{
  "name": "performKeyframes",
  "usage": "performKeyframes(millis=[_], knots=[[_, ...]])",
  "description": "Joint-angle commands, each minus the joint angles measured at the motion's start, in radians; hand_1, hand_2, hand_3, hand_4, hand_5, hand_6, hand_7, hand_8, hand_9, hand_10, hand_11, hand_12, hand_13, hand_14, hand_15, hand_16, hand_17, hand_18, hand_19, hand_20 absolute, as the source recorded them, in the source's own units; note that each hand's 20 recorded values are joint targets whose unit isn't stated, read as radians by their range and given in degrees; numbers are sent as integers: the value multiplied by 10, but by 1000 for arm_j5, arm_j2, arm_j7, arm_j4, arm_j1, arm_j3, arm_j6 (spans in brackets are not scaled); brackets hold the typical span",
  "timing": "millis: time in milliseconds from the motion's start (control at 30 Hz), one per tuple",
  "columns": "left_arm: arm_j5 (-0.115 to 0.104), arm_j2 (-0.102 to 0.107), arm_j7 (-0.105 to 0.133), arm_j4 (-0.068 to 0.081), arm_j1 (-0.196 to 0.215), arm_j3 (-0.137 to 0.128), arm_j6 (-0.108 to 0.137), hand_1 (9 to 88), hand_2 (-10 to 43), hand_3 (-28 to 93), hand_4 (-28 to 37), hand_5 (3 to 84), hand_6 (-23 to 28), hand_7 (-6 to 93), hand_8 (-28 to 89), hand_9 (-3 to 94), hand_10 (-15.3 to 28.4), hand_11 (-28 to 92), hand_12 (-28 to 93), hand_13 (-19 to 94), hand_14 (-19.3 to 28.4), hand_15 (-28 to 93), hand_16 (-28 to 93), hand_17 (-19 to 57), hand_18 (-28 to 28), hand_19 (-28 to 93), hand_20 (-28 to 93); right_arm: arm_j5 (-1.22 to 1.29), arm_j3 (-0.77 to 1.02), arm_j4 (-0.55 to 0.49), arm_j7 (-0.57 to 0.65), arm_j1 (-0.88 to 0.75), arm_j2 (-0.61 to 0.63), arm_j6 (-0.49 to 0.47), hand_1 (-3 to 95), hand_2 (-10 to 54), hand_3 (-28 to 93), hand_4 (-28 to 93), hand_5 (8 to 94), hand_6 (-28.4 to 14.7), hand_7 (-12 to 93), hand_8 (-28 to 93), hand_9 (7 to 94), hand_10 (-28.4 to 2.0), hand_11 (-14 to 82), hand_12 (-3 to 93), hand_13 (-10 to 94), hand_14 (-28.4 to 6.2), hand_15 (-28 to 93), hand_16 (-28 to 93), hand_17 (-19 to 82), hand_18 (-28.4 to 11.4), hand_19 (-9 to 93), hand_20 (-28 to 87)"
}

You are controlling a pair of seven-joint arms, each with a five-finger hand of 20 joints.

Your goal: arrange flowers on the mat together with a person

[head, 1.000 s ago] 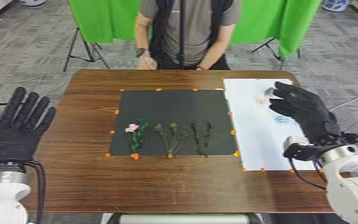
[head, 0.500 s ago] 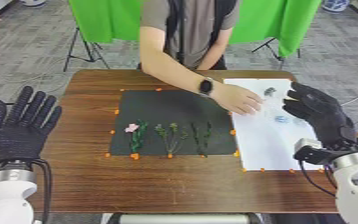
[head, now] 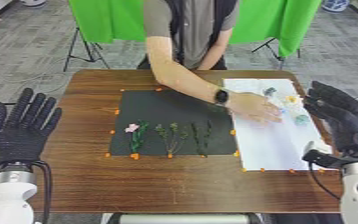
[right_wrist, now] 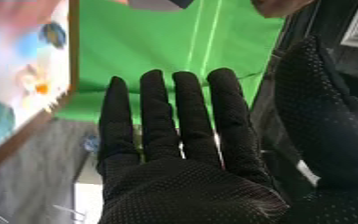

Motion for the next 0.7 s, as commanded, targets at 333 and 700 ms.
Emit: performKeyframes(millis=[333,700], knots=[[-11,-15,-1,-2,22,3,-1,231,167,732,-283,454,76,112,-91,393,139,155,75,276,145,271,-63,-69,136,318,117,-165,-119,-1,79,81,58,88,363,-68,789,-260,395,-9,197,-125,404,-113,85,162,334,-103,114,235,101,-156,397,98],[-17,-10,-6,3,17,7,1,233,170,731,-283,454,76,114,-92,393,138,156,76,276,146,275,-62,-69,136,319,117,-304,-138,5,132,92,71,116,371,-79,795,-261,389,-12,192,-123,387,-117,77,164,318,-117,113,247,98,-157,394,99]])
